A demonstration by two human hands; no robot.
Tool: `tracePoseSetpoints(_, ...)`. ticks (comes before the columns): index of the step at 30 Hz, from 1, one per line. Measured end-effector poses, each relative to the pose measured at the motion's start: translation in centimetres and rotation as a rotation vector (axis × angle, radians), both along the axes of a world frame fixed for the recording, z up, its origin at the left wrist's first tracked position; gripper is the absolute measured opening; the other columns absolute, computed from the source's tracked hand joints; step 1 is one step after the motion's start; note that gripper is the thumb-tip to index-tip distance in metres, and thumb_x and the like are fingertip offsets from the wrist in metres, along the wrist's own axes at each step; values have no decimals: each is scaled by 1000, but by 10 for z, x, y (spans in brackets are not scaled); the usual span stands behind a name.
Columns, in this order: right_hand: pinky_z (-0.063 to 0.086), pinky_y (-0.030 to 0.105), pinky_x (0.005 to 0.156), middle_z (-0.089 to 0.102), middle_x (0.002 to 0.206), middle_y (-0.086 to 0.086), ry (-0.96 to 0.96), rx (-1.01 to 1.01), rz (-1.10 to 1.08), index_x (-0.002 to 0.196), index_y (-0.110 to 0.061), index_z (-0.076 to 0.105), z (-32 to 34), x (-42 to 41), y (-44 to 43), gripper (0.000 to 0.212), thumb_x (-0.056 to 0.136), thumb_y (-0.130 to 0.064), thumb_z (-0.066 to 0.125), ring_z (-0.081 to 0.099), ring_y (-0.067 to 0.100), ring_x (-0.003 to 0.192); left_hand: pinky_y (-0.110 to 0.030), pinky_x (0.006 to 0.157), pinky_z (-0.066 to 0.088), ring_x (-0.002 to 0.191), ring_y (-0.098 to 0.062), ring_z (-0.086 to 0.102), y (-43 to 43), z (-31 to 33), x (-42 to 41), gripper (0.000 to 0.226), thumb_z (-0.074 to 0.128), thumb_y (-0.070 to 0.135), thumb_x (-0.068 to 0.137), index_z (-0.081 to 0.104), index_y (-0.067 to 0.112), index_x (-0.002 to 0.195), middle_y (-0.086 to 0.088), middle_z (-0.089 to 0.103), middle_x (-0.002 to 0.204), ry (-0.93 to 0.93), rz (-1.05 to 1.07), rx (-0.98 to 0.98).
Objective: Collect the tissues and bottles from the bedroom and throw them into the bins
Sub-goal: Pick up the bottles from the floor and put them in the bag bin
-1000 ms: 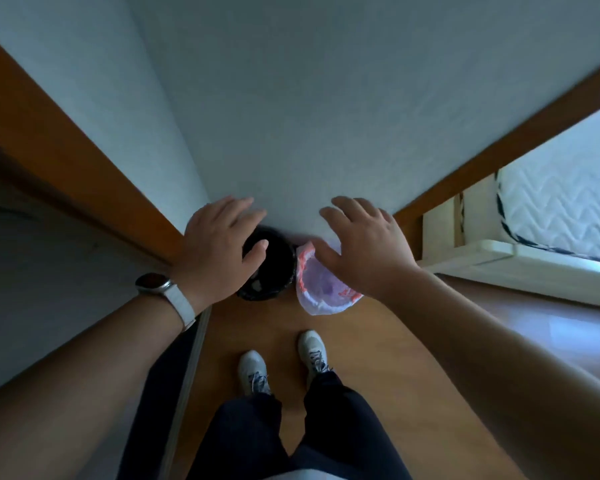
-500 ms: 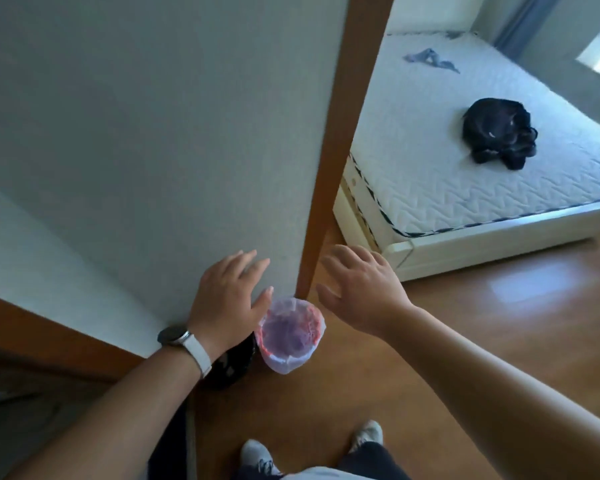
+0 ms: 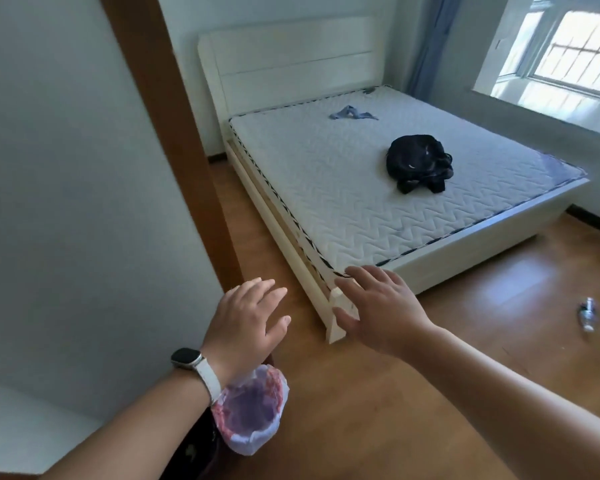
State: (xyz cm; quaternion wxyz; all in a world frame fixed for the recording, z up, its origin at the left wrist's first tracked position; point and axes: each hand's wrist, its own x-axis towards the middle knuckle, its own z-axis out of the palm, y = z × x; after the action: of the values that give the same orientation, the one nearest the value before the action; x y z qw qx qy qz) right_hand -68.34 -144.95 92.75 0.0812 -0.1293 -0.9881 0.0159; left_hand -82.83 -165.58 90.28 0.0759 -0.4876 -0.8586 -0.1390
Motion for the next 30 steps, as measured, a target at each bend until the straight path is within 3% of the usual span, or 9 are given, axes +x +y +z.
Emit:
tracePoseSetpoints(3,38,40,102,58,127,-2,52,12,-49,123,-27,59,1,24,40,48,86,-55,49,50,23,122,-43,102,41,125,-22,52,49,7,14,46,46,51,91,61,24,126,0,60,130,9,-50,21)
tracePoseSetpoints(10,47,41,92,62,119,1,175,40,-196,113,-22,64,6,79,107,48,82,-54,47,58,25,111,-44,101,42,123,-21,50,145,17,44,43,50,49,90,59,24,124,1,59,127,46,-221,27)
tracePoseSetpoints(16,47,40,90,62,116,1,193,31,-343,112,-21,63,-5,106,153,46,80,-52,52,58,25,109,-41,100,40,120,-21,51,213,18,52,46,43,49,89,59,25,124,1,58,126,67,-326,-23)
tracePoseSetpoints(24,43,39,96,60,124,1,161,61,-491,119,-23,60,-11,115,216,49,83,-55,48,54,24,116,-44,92,46,114,-26,55,320,-4,38,45,47,46,87,63,20,121,-2,61,123,33,-514,37)
tracePoseSetpoints(30,47,40,88,62,116,1,158,112,-680,110,-19,65,-6,91,291,48,81,-52,47,59,25,108,-44,96,43,120,-24,54,422,-5,5,47,46,49,88,61,23,125,0,61,127,8,-643,56)
